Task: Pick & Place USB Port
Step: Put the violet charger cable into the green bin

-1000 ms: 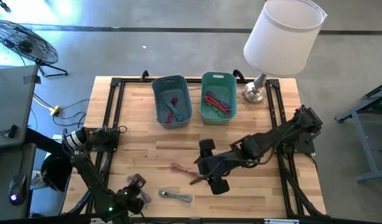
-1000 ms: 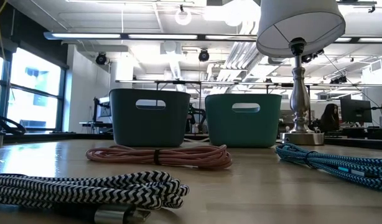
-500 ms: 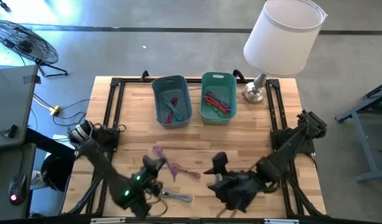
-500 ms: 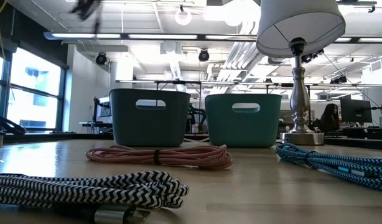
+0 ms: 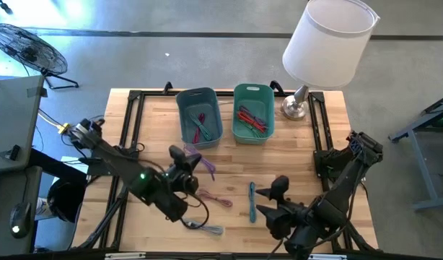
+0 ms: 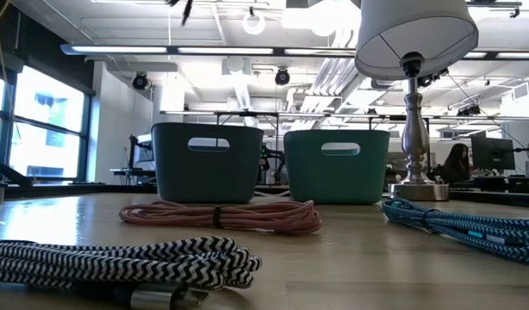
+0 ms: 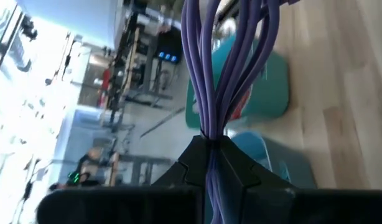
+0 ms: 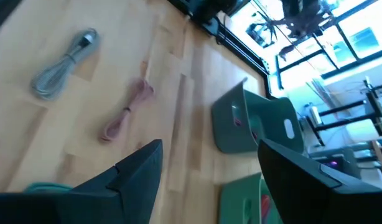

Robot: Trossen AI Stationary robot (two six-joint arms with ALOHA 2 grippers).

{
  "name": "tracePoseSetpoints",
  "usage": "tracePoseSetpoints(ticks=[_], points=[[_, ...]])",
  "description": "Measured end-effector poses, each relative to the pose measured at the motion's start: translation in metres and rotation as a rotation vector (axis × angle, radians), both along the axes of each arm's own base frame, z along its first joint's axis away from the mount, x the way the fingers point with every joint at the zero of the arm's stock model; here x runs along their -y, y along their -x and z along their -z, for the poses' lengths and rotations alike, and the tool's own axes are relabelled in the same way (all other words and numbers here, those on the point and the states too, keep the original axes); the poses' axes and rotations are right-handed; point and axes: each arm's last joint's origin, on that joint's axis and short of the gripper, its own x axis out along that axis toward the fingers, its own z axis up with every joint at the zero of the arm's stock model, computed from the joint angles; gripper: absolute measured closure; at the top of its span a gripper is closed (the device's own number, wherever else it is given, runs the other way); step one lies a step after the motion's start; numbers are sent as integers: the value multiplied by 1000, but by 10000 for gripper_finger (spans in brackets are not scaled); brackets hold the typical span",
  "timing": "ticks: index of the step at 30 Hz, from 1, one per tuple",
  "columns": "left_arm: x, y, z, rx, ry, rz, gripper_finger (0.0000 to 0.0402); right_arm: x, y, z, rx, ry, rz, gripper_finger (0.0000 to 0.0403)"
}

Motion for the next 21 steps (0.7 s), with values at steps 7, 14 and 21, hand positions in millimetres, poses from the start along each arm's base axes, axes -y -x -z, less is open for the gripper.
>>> tracePoseSetpoints(ticks=[7, 14, 21], points=[[-22, -15, -48, 108, 170, 228, 392, 1, 2, 0, 11, 36, 11, 147], [-54, -33, -61, 224, 251, 485, 392, -1, 5, -3, 95, 121, 36, 147], [-65, -47, -49, 338, 281, 708, 392, -5, 13, -10, 269, 291, 92, 147]])
